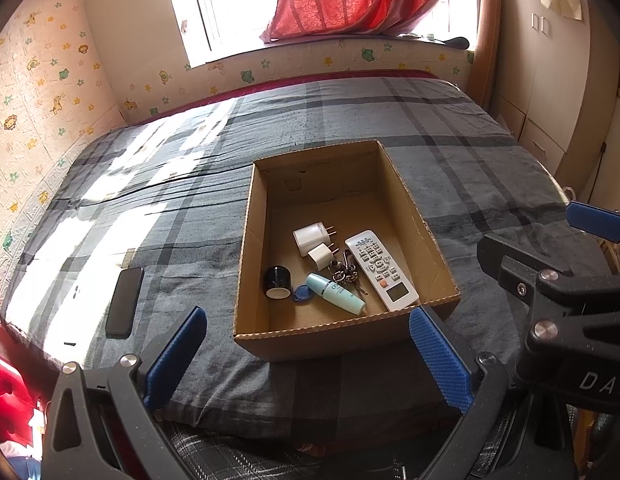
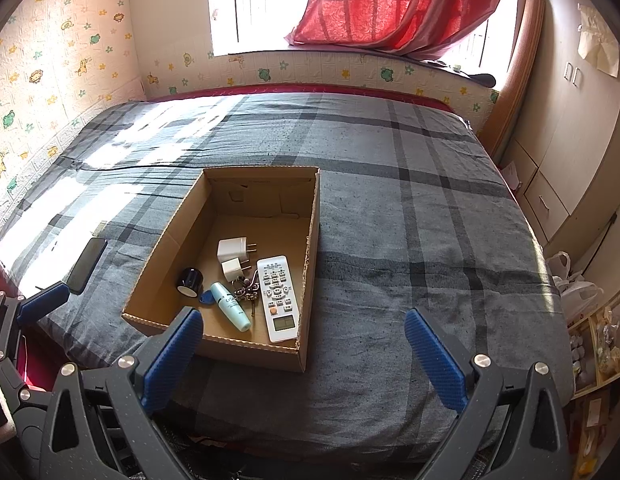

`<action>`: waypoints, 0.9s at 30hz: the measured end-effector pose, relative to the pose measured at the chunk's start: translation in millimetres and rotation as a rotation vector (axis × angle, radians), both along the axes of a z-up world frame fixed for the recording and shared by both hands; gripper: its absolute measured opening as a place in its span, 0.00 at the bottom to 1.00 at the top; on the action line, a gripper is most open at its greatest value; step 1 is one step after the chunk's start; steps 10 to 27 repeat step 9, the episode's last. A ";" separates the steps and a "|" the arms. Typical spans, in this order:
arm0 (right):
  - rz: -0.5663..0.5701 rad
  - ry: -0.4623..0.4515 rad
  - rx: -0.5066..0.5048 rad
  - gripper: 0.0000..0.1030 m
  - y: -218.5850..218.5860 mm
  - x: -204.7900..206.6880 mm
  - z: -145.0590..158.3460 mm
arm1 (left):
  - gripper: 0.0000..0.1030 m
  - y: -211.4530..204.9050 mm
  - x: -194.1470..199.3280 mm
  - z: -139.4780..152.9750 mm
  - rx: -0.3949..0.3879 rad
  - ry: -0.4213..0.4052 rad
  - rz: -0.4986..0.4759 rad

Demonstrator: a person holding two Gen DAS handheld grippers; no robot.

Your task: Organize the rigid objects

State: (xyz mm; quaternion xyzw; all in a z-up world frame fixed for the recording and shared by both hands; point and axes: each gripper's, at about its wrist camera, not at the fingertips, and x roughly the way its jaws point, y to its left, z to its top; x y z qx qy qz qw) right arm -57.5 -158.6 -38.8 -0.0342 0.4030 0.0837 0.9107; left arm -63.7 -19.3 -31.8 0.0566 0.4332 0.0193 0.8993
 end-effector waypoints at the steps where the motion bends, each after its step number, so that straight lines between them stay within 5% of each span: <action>1: 0.000 0.002 0.001 1.00 -0.1 0.2 -0.1 | 1.00 -0.4 0.8 -0.3 0.000 0.001 -0.001; 27: 0.000 0.005 -0.004 1.00 -0.6 10.0 -0.8 | 1.00 -2.3 7.4 -2.2 0.007 0.001 -0.018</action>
